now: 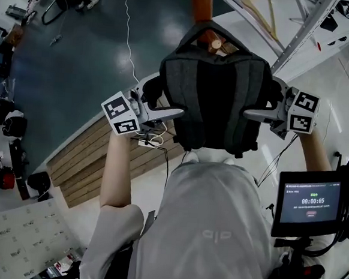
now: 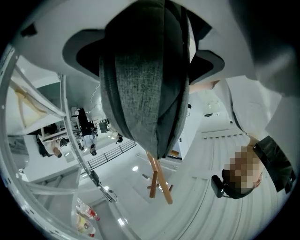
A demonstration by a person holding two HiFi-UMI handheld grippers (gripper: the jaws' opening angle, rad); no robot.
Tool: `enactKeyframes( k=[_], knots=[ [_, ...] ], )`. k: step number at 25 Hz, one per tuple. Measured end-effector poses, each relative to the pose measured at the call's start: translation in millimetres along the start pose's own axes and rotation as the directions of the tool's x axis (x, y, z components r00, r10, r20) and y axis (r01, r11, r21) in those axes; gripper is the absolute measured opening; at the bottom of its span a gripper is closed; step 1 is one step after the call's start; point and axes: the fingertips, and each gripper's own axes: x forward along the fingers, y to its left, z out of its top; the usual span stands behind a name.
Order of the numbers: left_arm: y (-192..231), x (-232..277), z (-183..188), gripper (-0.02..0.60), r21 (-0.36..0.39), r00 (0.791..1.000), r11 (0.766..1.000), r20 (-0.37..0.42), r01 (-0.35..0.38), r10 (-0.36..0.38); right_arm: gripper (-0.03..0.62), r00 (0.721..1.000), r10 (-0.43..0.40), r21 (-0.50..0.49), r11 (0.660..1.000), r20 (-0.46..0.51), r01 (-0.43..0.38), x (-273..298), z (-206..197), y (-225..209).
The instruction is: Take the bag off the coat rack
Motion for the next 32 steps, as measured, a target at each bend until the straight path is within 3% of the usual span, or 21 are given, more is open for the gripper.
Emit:
enactKeyframes(
  k=[7, 11, 15, 21, 32],
  knots=[
    [1, 8, 4, 0.485, -0.032, 0.999, 0.999, 0.046, 0.017, -0.016, 0.528, 0.999, 0.024, 0.006, 1.0, -0.025, -0.024, 10, -3, 6],
    [-7, 20, 6, 0.505, -0.027, 0.995, 0.999, 0.09, -0.027, 0.029, 0.528, 0.999, -0.033, 0.015, 0.999, -0.018, 0.033, 15, -2, 7],
    [-12, 26, 9, 0.538, -0.028, 0.986, 0.997, 0.148, -0.075, 0.079, 0.529, 0.997, -0.076, 0.015, 0.997, -0.001, 0.076, 20, -1, 10],
    [-20, 32, 12, 0.568, -0.045, 0.973, 0.997, 0.215, -0.07, 0.078, 0.54, 0.995, -0.09, 0.009, 0.996, 0.034, 0.09, 27, 2, 13],
    [-22, 30, 14, 0.569, -0.038, 0.948, 0.995, 0.303, -0.095, 0.102, 0.543, 0.989, -0.124, 0.012, 0.992, 0.075, 0.123, 25, 2, 13]
  ],
)
